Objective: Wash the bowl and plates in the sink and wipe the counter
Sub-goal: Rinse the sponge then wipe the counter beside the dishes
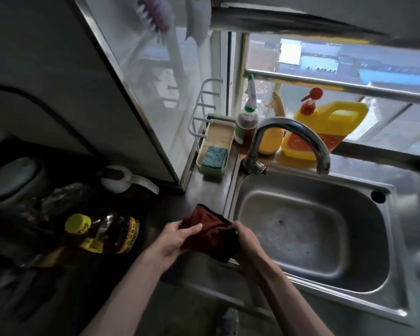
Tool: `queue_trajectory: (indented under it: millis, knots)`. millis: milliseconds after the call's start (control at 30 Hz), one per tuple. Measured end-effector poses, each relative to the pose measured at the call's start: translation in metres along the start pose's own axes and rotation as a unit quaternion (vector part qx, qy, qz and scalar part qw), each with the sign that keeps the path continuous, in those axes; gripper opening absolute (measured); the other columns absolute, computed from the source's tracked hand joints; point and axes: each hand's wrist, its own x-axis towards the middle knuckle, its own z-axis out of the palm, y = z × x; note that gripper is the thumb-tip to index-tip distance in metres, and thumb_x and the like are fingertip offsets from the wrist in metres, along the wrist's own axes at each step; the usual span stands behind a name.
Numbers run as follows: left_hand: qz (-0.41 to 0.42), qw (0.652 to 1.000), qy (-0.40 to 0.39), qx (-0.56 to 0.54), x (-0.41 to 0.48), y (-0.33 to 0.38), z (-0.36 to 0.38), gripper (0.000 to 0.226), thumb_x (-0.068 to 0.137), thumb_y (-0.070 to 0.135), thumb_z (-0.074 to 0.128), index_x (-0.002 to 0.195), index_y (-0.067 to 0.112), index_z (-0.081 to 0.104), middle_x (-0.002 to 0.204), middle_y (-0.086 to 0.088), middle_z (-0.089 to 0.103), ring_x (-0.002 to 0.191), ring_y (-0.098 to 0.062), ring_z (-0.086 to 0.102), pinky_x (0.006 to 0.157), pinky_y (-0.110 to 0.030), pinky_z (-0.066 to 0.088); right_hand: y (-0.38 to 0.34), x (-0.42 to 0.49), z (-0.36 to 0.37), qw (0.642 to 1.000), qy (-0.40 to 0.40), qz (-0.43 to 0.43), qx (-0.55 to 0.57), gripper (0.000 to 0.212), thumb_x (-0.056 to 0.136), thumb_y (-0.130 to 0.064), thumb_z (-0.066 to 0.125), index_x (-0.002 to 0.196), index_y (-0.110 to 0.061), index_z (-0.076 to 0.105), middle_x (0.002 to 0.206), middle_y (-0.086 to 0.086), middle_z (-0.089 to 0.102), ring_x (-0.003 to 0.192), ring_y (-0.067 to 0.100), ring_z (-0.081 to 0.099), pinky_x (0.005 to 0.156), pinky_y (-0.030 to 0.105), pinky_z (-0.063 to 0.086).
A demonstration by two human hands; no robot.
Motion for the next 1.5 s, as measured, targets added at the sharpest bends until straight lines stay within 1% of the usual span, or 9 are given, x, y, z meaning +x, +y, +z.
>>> queue_trajectory:
  millis: [300,467,733,900,1033,1167,1300,1400,1500]
  knots:
    - [0.0,0.995,-0.079,-0.055,0.004,0.007,0.013,0.03,0.104,0.014,0.056,0.127,-0.002,0.066,0.117,-0.022,0.074,0.103,-0.029,0.075,0.08,-0.034,0.064,-0.016,-0.002,-0.013,0.992,-0.048,-0.112,-0.029,0.046,0.077,-0.028,0.087,0.114,-0.003,0.075,0.108,0.018,0.078,0.106,0.036,0.073,0.096,0.046,0.059]
    - [0.075,0.994,-0.041,0.073,0.017,0.004,0.039,0.074,0.065,0.033,0.096,0.128,0.005,0.068,0.112,-0.015,0.077,0.107,-0.03,0.074,0.093,-0.041,0.059,-0.025,-0.01,-0.036,0.989,-0.132,-0.04,0.061,0.048,0.09,-0.013,0.078,0.134,-0.003,0.063,0.128,0.027,0.068,0.119,0.044,0.065,0.104,0.058,0.052]
    - [0.213,0.907,-0.041,0.361,0.04,0.016,0.137,0.038,0.096,0.019,0.071,0.132,0.025,0.062,0.118,0.006,0.069,0.109,-0.002,0.064,0.093,-0.015,0.05,-0.062,-0.03,-0.136,0.993,0.021,-0.032,0.109,0.038,0.095,-0.02,0.07,0.113,0.014,0.07,0.107,0.03,0.074,0.083,0.031,0.076,0.07,0.034,0.062]
    - [0.292,0.859,-0.081,0.413,0.035,0.015,0.232,0.033,0.099,0.014,0.065,0.128,0.031,0.062,0.113,0.012,0.069,0.105,0.003,0.064,0.093,-0.019,0.055,-0.098,-0.03,-0.229,0.956,0.209,-0.125,0.166,0.038,0.087,-0.027,0.08,0.103,0.006,0.073,0.096,0.022,0.075,0.083,0.03,0.071,0.08,0.041,0.06]
    - [0.351,0.859,-0.093,0.362,0.03,0.023,0.305,0.032,0.1,0.007,0.063,0.123,0.028,0.066,0.106,0.011,0.074,0.1,0.004,0.069,0.087,-0.015,0.056,-0.143,-0.03,-0.303,0.877,0.405,-0.257,-0.019,0.026,0.095,-0.03,0.074,0.098,-0.005,0.068,0.089,0.01,0.07,0.08,0.023,0.064,0.059,0.017,0.048]
    - [0.397,0.865,-0.093,0.294,0.028,0.044,0.364,0.032,0.101,0.012,0.062,0.132,0.02,0.063,0.116,0.008,0.072,0.105,0.003,0.067,0.087,-0.014,0.055,-0.183,-0.019,-0.366,0.704,0.514,-0.375,-0.317,0.019,0.092,-0.027,0.076,0.099,-0.015,0.064,0.098,0.007,0.074,0.087,0.032,0.068,0.07,0.034,0.047]
    - [0.455,0.868,0.039,0.196,0.041,0.061,0.405,0.047,0.098,0.021,0.069,0.142,0.016,0.052,0.125,0.0,0.066,0.109,-0.006,0.066,0.089,-0.014,0.054,-0.18,0.018,-0.405,0.758,0.39,-0.21,-0.479,0.041,0.089,-0.048,0.075,0.117,-0.018,0.069,0.119,0.004,0.07,0.111,0.031,0.065,0.086,0.038,0.051]
    - [0.469,0.857,0.145,0.157,0.047,0.08,0.424,0.066,0.092,0.037,0.075,0.147,0.014,0.046,0.133,-0.007,0.06,0.115,-0.014,0.062,0.088,-0.011,0.052,-0.17,0.03,-0.413,0.742,0.422,-0.247,-0.458,0.037,0.1,-0.032,0.064,0.128,-0.009,0.068,0.136,0.012,0.065,0.127,0.032,0.058,0.101,0.04,0.048]
    - [0.415,0.887,0.174,0.101,0.051,0.1,0.436,0.077,0.087,0.049,0.076,0.15,0.015,0.045,0.129,-0.004,0.063,0.106,-0.009,0.064,0.086,-0.015,0.056,-0.166,0.041,-0.418,0.755,0.38,-0.231,-0.482,0.056,0.109,-0.026,0.047,0.159,-0.004,0.034,0.168,0.013,0.029,0.156,0.029,0.025,0.125,0.036,0.022]
